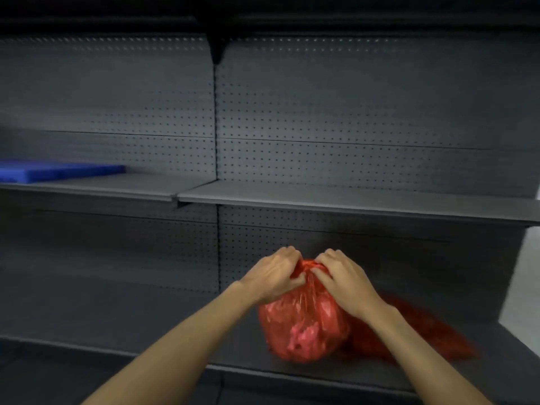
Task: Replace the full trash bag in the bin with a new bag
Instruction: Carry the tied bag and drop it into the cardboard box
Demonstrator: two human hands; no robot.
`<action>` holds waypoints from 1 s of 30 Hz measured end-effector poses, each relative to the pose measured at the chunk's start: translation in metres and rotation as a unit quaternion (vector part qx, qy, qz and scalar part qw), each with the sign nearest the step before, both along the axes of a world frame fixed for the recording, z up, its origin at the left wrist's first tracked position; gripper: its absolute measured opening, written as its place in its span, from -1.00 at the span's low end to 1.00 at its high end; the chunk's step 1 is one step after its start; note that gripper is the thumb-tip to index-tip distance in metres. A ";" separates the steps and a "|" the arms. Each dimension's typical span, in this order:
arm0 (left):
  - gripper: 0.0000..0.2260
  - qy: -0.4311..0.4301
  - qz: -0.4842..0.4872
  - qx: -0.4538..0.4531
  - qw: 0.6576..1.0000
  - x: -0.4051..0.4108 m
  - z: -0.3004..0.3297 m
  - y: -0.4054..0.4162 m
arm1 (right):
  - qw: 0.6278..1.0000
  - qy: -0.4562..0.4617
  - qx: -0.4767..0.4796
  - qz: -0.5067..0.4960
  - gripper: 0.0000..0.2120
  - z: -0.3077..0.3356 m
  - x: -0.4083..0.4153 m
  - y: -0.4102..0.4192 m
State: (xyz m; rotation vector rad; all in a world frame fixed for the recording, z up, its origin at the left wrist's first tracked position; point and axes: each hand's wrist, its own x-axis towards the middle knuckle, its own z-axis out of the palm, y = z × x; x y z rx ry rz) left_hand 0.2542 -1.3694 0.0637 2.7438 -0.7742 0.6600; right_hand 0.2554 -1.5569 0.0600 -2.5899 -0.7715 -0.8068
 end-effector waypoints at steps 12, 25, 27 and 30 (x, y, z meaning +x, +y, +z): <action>-0.79 -0.018 0.221 -0.031 0.975 -0.107 -0.009 0.329 | 0.970 0.018 -0.004 0.243 -0.80 -0.002 -0.021 0.348; -0.77 -0.028 0.461 -0.054 0.885 -0.294 -0.027 0.560 | 0.887 0.021 -0.037 0.460 -0.76 -0.011 -0.143 0.638; -0.78 -0.033 0.496 -0.058 0.866 -0.322 -0.030 0.582 | 0.868 0.021 -0.044 0.493 -0.76 -0.014 -0.163 0.674; -0.78 -0.027 0.549 -0.067 0.832 -0.360 -0.034 0.612 | 0.840 0.023 -0.055 0.539 -0.75 -0.018 -0.192 0.725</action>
